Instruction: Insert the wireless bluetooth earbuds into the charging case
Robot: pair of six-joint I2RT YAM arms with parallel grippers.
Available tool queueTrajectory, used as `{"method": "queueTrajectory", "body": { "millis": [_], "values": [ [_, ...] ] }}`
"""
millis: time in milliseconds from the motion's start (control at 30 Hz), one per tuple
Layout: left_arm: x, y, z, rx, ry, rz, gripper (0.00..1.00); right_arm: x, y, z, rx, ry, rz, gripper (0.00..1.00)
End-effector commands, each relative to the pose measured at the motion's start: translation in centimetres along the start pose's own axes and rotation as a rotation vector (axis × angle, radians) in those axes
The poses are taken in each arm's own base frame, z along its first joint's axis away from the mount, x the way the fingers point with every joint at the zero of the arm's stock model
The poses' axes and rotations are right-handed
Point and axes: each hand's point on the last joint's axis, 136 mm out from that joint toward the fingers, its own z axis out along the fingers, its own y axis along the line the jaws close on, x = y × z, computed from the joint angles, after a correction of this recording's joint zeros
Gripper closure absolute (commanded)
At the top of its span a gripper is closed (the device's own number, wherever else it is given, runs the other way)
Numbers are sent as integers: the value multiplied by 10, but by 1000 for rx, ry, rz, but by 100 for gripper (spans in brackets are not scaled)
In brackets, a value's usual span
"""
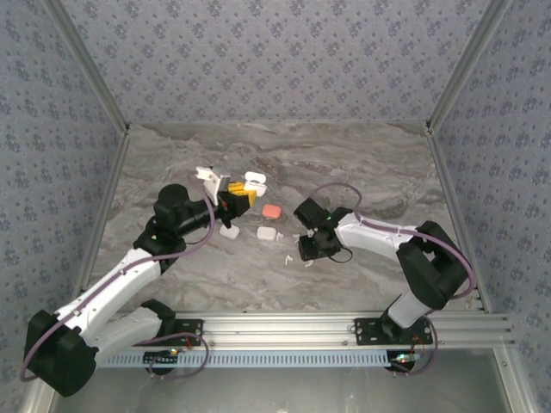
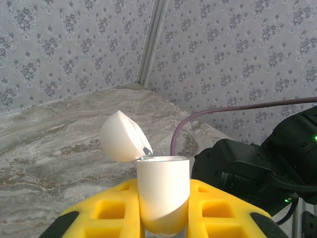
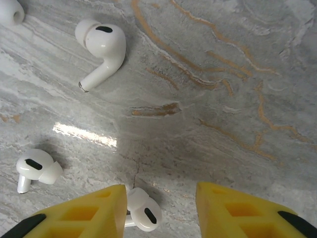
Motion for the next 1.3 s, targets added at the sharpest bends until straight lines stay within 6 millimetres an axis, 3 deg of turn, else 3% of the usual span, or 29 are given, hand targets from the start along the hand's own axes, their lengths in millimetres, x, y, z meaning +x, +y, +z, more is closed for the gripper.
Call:
{"method": "queueTrajectory", "body": {
  "millis": [0,467,700,833,933,1100,1267],
  "values": [
    [-9,-4,1,12,-16,7,92,1,3,4,13,11,24,58],
    [-7,-3,2,12,-8,-2,92,13,8,14,35,57,9,66],
    [-7,-3,2,11,-5,-3,92,7,10,10,35,34,-12,74],
    [-7,-3,2,10,-2,-3,92,-3,13,-3,12,-11,-18,79],
    [-6,-4,2,12,-1,-5,92,-14,14,-21,-29,-75,-26,81],
    [-9,-8,3,43,-16,-15,92,-44,19,-78,-173,-275,-85,81],
    [-18,-22,7,136,-55,-30,92,-81,25,-171,-401,-593,-157,81]
  ]
}}
